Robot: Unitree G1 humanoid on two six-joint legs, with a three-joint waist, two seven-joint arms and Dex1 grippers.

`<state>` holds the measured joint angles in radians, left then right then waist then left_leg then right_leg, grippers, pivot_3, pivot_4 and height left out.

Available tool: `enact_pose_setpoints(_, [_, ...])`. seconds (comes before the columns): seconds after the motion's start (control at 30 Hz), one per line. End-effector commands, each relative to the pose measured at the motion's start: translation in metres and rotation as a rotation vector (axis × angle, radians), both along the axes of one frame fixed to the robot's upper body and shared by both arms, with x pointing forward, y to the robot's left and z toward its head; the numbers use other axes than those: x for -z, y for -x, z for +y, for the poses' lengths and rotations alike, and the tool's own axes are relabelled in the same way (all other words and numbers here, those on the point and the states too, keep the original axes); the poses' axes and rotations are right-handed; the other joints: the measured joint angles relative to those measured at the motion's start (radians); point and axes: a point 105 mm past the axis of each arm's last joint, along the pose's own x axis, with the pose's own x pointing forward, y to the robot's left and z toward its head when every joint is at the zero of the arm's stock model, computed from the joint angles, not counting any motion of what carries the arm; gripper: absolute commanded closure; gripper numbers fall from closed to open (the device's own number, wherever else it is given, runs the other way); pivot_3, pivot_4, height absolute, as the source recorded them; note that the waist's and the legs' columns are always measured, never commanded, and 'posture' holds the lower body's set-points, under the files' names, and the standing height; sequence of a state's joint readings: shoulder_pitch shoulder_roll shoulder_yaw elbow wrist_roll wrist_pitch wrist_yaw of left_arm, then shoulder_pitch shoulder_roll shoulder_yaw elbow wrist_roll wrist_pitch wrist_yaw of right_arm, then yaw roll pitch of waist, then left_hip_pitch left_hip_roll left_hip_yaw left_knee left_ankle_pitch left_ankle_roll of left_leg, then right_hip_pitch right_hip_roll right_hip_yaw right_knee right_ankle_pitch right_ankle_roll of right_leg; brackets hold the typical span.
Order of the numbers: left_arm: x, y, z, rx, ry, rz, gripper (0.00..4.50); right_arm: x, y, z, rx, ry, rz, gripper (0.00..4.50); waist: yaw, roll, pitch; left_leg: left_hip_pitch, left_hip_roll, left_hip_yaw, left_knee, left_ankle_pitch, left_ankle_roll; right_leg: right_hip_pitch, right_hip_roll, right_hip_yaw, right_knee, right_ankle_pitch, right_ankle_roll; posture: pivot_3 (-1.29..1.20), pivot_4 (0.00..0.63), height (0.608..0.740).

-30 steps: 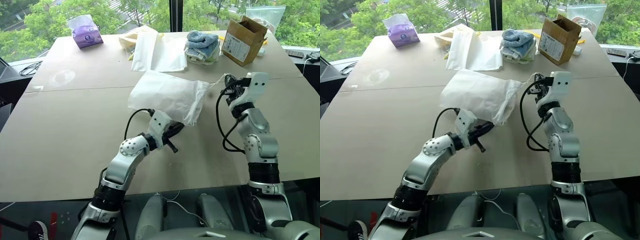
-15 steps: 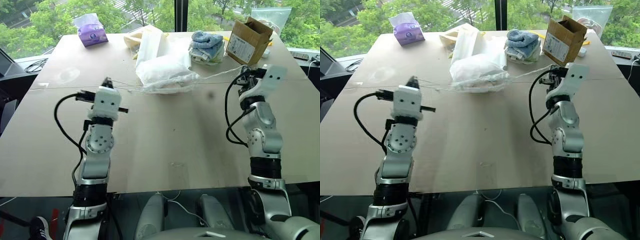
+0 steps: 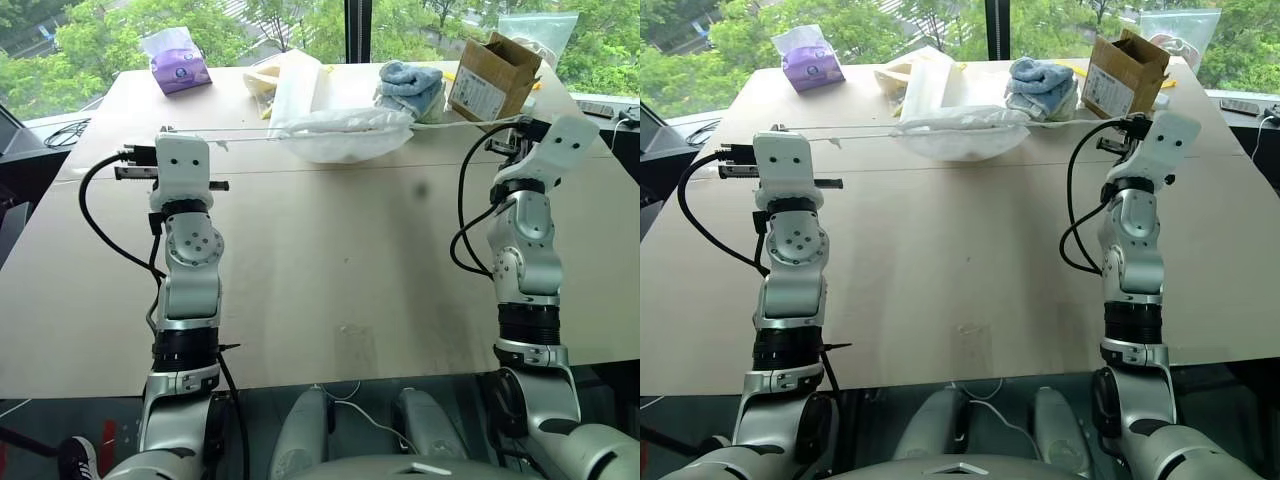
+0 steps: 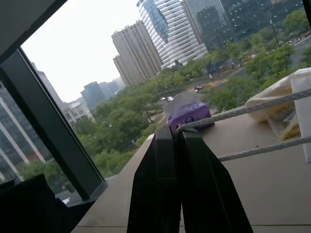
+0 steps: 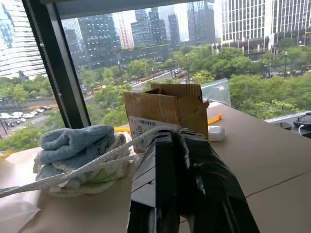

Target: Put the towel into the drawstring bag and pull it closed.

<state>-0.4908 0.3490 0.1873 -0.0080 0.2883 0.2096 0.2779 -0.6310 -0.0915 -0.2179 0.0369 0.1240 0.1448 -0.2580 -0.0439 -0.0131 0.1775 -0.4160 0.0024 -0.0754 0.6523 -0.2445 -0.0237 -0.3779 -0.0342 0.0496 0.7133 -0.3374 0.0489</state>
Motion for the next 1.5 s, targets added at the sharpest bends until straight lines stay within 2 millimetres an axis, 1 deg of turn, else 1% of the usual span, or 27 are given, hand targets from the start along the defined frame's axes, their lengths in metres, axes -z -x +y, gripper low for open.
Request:
enact_pose_setpoints(0.03, [-0.027, 0.039, 0.079, -0.403, -0.016, -0.116, 4.42, -0.023, 0.039, -0.087, 0.393, 0.001, -0.107, 4.5, 0.0, 0.0, 0.0, 0.0, 0.0, 0.0, 0.0, 0.0, 0.0, 0.0, 0.0, 0.0, 0.0, 0.0, 0.0, 0.0, 0.15, 0.74])
enact_pose_setpoints(0.1, [-0.051, 0.033, 0.066, -0.328, -0.093, -0.179, 4.42, -0.042, 0.043, -0.083, 0.392, 0.084, -0.16, 4.5, 0.0, 0.0, 0.0, 0.0, 0.0, 0.0, 0.0, 0.0, 0.0, -0.001, 0.0, 0.0, 0.0, 0.0, 0.0, 0.0, 0.15, 0.74])
enact_pose_setpoints(0.17, [-0.084, 0.028, 0.045, -0.236, -0.191, -0.257, 4.42, -0.069, 0.047, -0.073, 0.379, 0.203, -0.238, 4.5, 0.004, 0.0, 0.0, -0.001, 0.0, 0.0, 0.0, 0.0, 0.0, -0.001, 0.0, 0.0, 0.0, 0.0, 0.0, 0.0, 0.15, 0.74])
enact_pose_setpoints(0.23, [-0.109, 0.026, 0.032, -0.188, -0.258, -0.319, 4.42, -0.09, 0.05, -0.064, 0.375, 0.299, -0.299, 4.5, 0.004, 0.0, 0.0, -0.002, -0.001, 0.0, 0.0, 0.0, 0.0, -0.002, 0.0, -0.001, -0.001, 0.0, 0.0, 0.0, 0.15, 0.74])
enact_pose_setpoints(0.27, [-0.12, 0.026, 0.028, -0.179, -0.272, -0.348, 4.42, -0.098, 0.051, -0.063, 0.383, 0.317, -0.32, 4.5, 0.003, 0.0, 0.0, -0.002, -0.001, 0.0, 0.001, 0.0, 0.0, -0.002, 0.0, 0.0, 0.0, 0.0, 0.0, 0.0, 0.15, 0.74])
enact_pose_setpoints(0.3, [-0.126, 0.026, 0.027, -0.177, -0.28, -0.365, 4.42, -0.102, 0.052, -0.063, 0.39, 0.324, -0.33, 4.5, 0.002, 0.0, 0.0, -0.002, -0.001, 0.0, 0.0, 0.0, 0.0, -0.001, 0.0, 0.0, -0.001, 0.0, 0.0, 0.0, 0.15, 0.74])
enact_pose_setpoints(0.37, [-0.132, 0.027, 0.041, -0.222, -0.224, -0.375, 4.42, -0.1, 0.053, -0.076, 0.434, 0.28, -0.313, 4.5, -0.003, -0.001, -0.001, -0.001, -0.001, 0.001, -0.001, 0.0, 0.0, -0.001, 0.0, 0.0, 0.0, 0.0, 0.0, 0.0, 0.15, 0.74])
enact_pose_setpoints(0.5, [-0.125, 0.029, 0.071, -0.309, -0.143, -0.351, 4.42, -0.085, 0.055, -0.103, 0.513, 0.193, -0.253, 4.5, -0.006, -0.001, 0.0, 0.0, 0.0, 0.002, -0.001, 0.0, 0.0, -0.001, 0.0, 0.001, 0.0, 0.0, 0.0, 0.0, 0.15, 0.74])
enact_pose_setpoints(0.6, [-0.109, 0.028, 0.092, -0.351, -0.076, -0.305, 4.42, -0.08, 0.057, -0.113, 0.539, 0.157, -0.233, 4.5, -0.004, -0.001, 0.0, -0.001, 0.0, 0.002, 0.0, 0.0, 0.0, -0.002, 0.0, 0.001, 0.0, 0.0, 0.0, 0.0, 0.15, 0.74])
enact_pose_setpoints(0.77, [-0.082, 0.029, 0.11, -0.404, 0.011, -0.242, 4.42, -0.069, 0.058, -0.123, 0.561, 0.104, -0.195, 4.5, -0.004, -0.001, 0.0, -0.001, 0.0, 0.001, 0.0, 0.0, 0.0, -0.002, 0.0, 0.001, 0.0, 0.0, 0.0, 0.0, 0.15, 0.74])
enact_pose_setpoints(0.83, [-0.073, 0.029, 0.113, -0.418, 0.032, -0.222, 4.42, -0.065, 0.058, -0.126, 0.57, 0.082, -0.18, 4.5, -0.004, -0.001, 0.0, -0.001, 0.0, 0.001, 0.0, 0.0, 0.0, -0.002, 0.0, 0.001, 0.0, 0.0, 0.0, 0.0, 0.15, 0.74])
enact_pose_setpoints(0.93, [-0.066, 0.033, 0.118, -0.458, 0.05, -0.206, 4.42, -0.057, 0.059, -0.134, 0.591, 0.034, -0.156, 4.5, -0.003, -0.001, 0.0, -0.001, 0.0, 0.001, 0.0, 0.0, 0.0, -0.002, 0.0, 0.001, 0.0, 0.0, 0.0, 0.0, 0.15, 0.74])
enact_pose_setpoints(1.13, [-0.056, 0.04, 0.13, -0.521, 0.099, -0.192, 4.42, -0.047, 0.062, -0.145, 0.635, -0.036, -0.125, 4.5, -0.004, -0.001, 0.0, -0.001, 0.0, 0.001, 0.0, 0.0, 0.0, -0.002, 0.0, 0.001, 0.0, 0.0, 0.0, 0.0, 0.15, 0.74])
enact_pose_setpoints(1.37, [-0.048, 0.044, 0.135, -0.561, 0.12, -0.172, 4.42, -0.039, 0.066, -0.151, 0.668, -0.087, -0.098, 4.5, -0.003, -0.001, 0.0, -0.001, 0.0, 0.001, 0.0, 0.0, 0.0, -0.002, 0.0, 0.001, 0.001, 0.0, 0.0, 0.0, 0.15, 0.74])
enact_pose_setpoints(1.5, [-0.041, 0.049, 0.141, -0.612, 0.136, -0.153, 4.42, -0.034, 0.07, -0.155, 0.692, -0.117, -0.085, 4.5, -0.004, -0.001, -0.001, -0.001, 0.0, 0.001, 0.0, 0.0, 0.0, -0.002, 0.0, 0.001, 0.001, 0.0, 0.0, 0.0, 0.15, 0.74])
